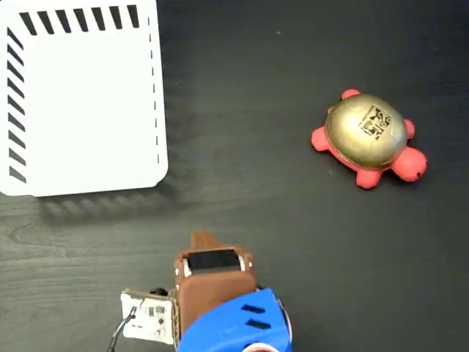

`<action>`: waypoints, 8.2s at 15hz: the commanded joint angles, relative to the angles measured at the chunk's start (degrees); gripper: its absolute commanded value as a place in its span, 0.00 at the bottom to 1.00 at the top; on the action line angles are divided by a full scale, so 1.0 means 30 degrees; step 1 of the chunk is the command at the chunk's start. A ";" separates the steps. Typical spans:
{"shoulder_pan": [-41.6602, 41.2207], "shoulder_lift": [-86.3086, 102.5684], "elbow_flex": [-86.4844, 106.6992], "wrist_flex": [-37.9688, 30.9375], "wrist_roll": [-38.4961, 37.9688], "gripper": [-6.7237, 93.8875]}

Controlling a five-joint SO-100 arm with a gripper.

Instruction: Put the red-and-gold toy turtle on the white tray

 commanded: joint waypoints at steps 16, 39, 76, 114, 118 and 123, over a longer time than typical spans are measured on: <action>0.6738 -2.2998 -1.8750 0.2314 0.2783 0.06; 1.2158 -3.8613 -3.3486 0.7705 0.0088 0.69; 1.2686 -3.7705 -3.3867 0.6709 0.1699 0.07; -0.4893 -4.3447 -4.2129 0.7529 0.5361 0.49; -0.5186 -4.3652 -4.2100 0.7529 0.5215 0.69; -0.5244 -4.3711 -4.1953 0.7559 0.5186 0.80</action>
